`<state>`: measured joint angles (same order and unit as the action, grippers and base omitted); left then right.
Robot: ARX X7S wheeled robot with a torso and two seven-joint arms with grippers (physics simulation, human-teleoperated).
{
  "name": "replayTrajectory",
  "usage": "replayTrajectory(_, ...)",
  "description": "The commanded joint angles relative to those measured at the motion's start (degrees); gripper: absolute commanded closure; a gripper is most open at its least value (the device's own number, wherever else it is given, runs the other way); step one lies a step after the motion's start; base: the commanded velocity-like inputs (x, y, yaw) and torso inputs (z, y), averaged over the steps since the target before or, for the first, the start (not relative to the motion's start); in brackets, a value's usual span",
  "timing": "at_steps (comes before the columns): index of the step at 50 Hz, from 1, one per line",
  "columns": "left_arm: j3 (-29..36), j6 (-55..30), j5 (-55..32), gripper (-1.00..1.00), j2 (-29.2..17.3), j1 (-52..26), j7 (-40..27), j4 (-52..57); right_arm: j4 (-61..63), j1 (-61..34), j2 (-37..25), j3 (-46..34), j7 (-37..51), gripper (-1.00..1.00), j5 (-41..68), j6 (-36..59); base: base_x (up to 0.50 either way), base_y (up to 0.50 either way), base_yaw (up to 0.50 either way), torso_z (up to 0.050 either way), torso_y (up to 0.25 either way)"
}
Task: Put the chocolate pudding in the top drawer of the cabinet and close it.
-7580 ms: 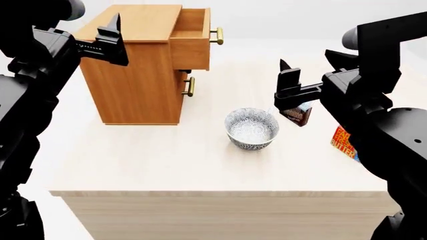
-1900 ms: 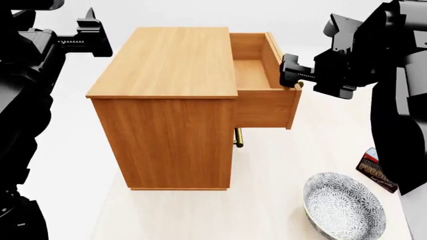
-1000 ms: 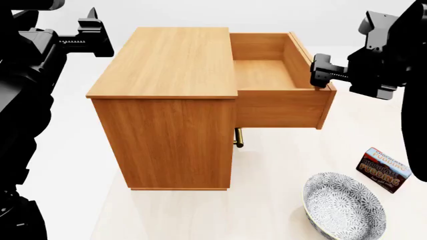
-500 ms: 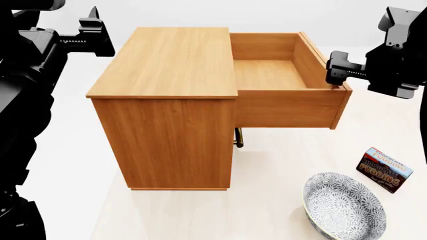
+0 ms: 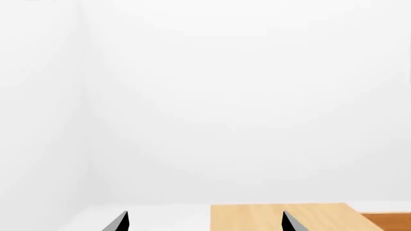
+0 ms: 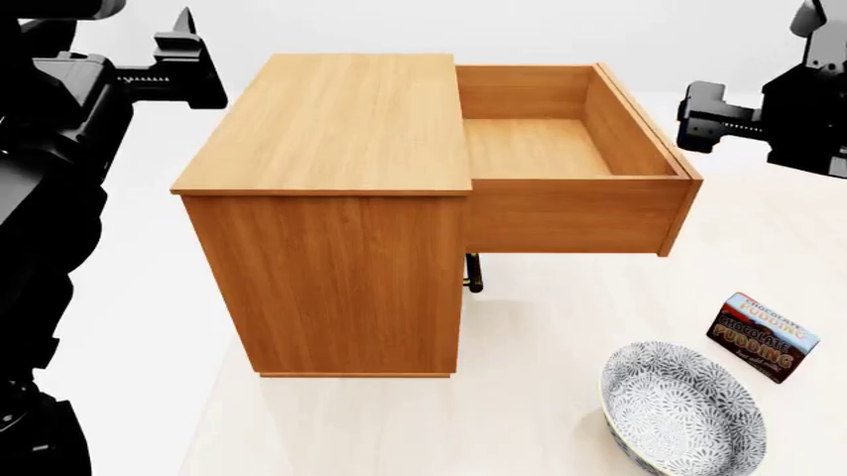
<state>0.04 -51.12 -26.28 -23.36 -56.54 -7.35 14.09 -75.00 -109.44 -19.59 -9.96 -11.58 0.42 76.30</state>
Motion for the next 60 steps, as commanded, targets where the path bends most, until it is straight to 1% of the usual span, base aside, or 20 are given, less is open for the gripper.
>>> replayTrajectory(1,-0.1,1.4,0.1,-1.0,0.1,0.3,0.0,-0.1,0.0,-3.5,-1.0,-2.5,-0.3,-1.0,-0.8,0.2,0.0,0.0,0.0,0.0,0.0)
replayTrajectory(9,-0.2,2.8,0.3,-1.0,0.2,0.6,0.1,-0.2,0.0,-6.7,-2.5,-6.1,-2.2,-1.0,-1.4,-0.1,0.0,0.0,0.0,0.0,0.0)
replayTrajectory(15,-0.1,4.1,0.3,-1.0,0.2,0.8,0.6,-0.3,0.4,-8.3,-4.4,-10.7,-6.7,-1.0,-2.4,-1.2,0.0,0.0,0.0,0.0,0.0)
replayTrajectory(16,-0.1,4.2,0.3,-1.0,0.2,0.8,0.7,-0.4,2.5,-7.6,-5.1,-11.1,-7.4,-1.0,-2.5,-0.9,0.0,0.0,0.0,0.0,0.0)
replayTrajectory(17,-0.1,4.4,0.3,-1.0,0.2,0.8,0.8,-0.4,7.6,-5.6,-6.2,-11.2,-8.1,-1.0,-2.5,1.4,0.0,0.0,0.0,0.0,0.0)
replayTrajectory(19,0.0,4.6,0.3,-1.0,0.1,0.9,0.9,-0.4,23.6,0.8,-10.0,-11.1,-10.5,-1.0,-1.4,9.1,0.0,0.0,0.0,0.0,0.0)
replayTrajectory(20,0.0,4.6,0.2,-1.0,0.1,0.8,1.0,-0.5,29.3,3.3,-11.5,-10.8,-11.2,-1.0,-0.9,11.4,0.0,0.0,0.0,0.0,0.0)
replayTrajectory(23,-0.1,4.4,-0.1,-1.0,0.1,0.8,1.2,-0.5,39.2,8.5,-15.1,-10.4,-13.0,-1.0,0.6,13.6,0.0,0.0,0.0,0.0,0.0)
replayTrajectory(26,-0.2,3.9,-0.5,-1.0,0.1,0.7,1.1,-0.5,47.2,13.1,-20.1,-12.8,-13.9,-1.0,6.2,13.7,0.0,0.0,0.0,0.0,0.0)
replayTrajectory(31,-0.1,3.2,-0.7,-1.0,0.0,0.6,1.0,-0.5,55.1,17.6,-28.6,-14.7,-3.8,-1.0,25.6,13.7,0.0,0.0,0.0,0.0,0.0)
replayTrajectory(34,-0.1,3.3,-0.6,-1.0,0.0,0.6,0.8,-0.4,59.0,20.1,-32.4,-17.2,-5.1,-1.0,31.4,13.4,0.0,0.0,0.0,0.0,0.0)
replayTrajectory(39,-0.2,3.2,-0.6,-1.0,0.1,0.6,0.4,-0.4,62.7,24.0,-36.6,-17.0,-7.0,-1.0,36.8,13.0,0.0,0.0,0.0,0.0,0.0)
replayTrajectory(45,-0.4,2.8,-1.0,-1.0,0.1,0.5,0.2,-0.4,65.9,30.5,-38.2,-13.3,-6.4,-1.0,39.9,8.9,0.0,0.0,0.0,0.0,0.0)
replayTrajectory(52,-0.6,2.3,-1.6,-1.0,0.1,0.4,0.3,-0.5,68.8,34.9,-38.3,-14.8,-8.6,-1.0,41.8,5.7,0.0,0.0,0.0,0.0,0.0)
replayTrajectory(56,-0.4,2.3,-1.8,-1.0,0.0,0.4,0.6,-0.5,69.7,35.9,-38.9,-17.6,-9.9,-1.0,41.3,5.2,0.0,0.0,0.0,0.0,0.0)
replayTrajectory(60,-0.3,2.4,-1.9,-1.0,-0.1,0.4,0.7,-0.6,70.0,36.7,-40.1,-18.1,-10.2,-1.0,41.3,4.7,0.0,0.0,0.0,0.0,0.0)
